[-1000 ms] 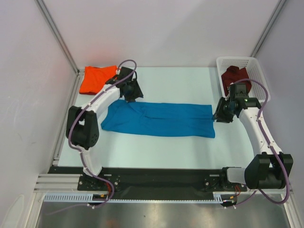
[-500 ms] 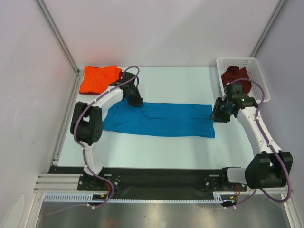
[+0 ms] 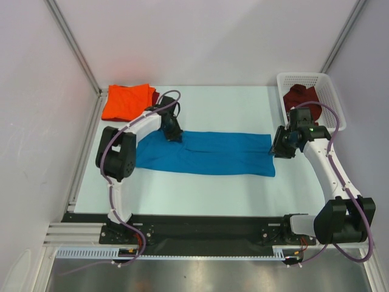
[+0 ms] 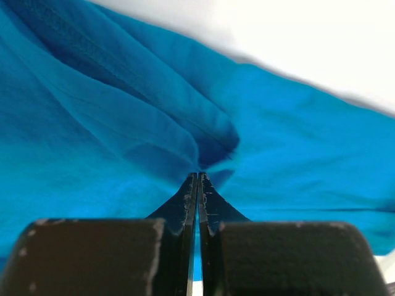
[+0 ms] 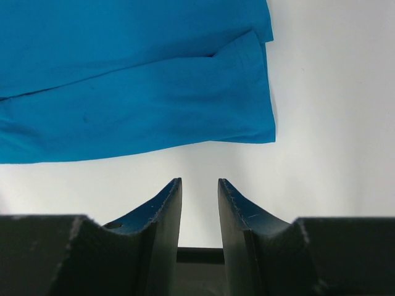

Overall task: Fold and stack the t-shirts
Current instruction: Fold the tshirt

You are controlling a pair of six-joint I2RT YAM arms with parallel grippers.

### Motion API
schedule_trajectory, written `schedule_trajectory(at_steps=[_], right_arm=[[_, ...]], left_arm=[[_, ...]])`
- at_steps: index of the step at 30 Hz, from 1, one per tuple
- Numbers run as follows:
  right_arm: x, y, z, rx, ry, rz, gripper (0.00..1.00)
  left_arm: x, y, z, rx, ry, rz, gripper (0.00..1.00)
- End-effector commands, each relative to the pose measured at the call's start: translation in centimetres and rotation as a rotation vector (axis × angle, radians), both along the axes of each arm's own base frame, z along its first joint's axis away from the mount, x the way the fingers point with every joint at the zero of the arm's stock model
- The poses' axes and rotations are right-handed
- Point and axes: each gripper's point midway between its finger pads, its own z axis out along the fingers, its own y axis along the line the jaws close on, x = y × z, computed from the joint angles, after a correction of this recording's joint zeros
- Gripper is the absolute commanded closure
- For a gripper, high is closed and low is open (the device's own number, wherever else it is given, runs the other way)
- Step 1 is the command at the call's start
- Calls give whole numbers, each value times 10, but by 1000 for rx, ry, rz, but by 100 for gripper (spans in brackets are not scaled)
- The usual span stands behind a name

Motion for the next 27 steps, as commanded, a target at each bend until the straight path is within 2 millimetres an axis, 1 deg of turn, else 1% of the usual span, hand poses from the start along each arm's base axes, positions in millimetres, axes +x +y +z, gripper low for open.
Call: schedule_trajectory(at_steps=[1,2,4,6,8,9,10,12,16,17,19,20,22,23,24,25,26,27], right_arm=[[0,-1,6,-7,-20,-12,64],[0,-1,7,-6,-25,-11,64],[0,-1,6,-7,-22,-9,64],[1,-1,6,-8,-20,-12,64],[1,-2,6,-12,-18,-10,64],[1,-2,6,-13,-18,-13,64],[1,-2,6,-14,-18,-12,64],[1,-2,6,-13,-15,-11,64],[2,-2,6,-9,-12,-14,64],[3,-1,7,-7,-15,-13,64],[4,0,8,-5,-15,-11,64],[5,0,9,-4,-19,-12,64],[8,3,9,1,-21,-8,64],[8,6,8,2,-21,0,64],[9,8,6,1,-17,4,64],[11,9,6,5,-22,3,64],[11,14,4,8,-18,12,64],[12,16,3,9,-17,16,64]], left_arm=[[10,-4,4,17,-15,16,96],[12,-6,3,12,-16,10,96],[21,-17,6,-17,-53,-29,96],[31,-29,12,-38,-109,-65,97],[34,-33,11,-32,-121,-84,97],[33,-37,11,-32,-114,-97,96],[32,-38,5,-31,-95,-98,96],[31,-40,0,-37,-84,-105,96],[34,-50,-7,-71,-86,-146,95],[32,-56,-10,-97,-75,-174,95],[35,-60,-4,-109,-101,-221,95],[37,-62,8,-117,-135,-238,95],[37,-58,20,-101,-180,-277,93],[39,-59,34,-108,-225,-292,91],[35,-58,53,-117,-277,-324,82],[33,-59,69,-127,-321,-343,78],[32,-57,80,-125,-353,-349,75],[27,-53,103,-120,-404,-354,70]])
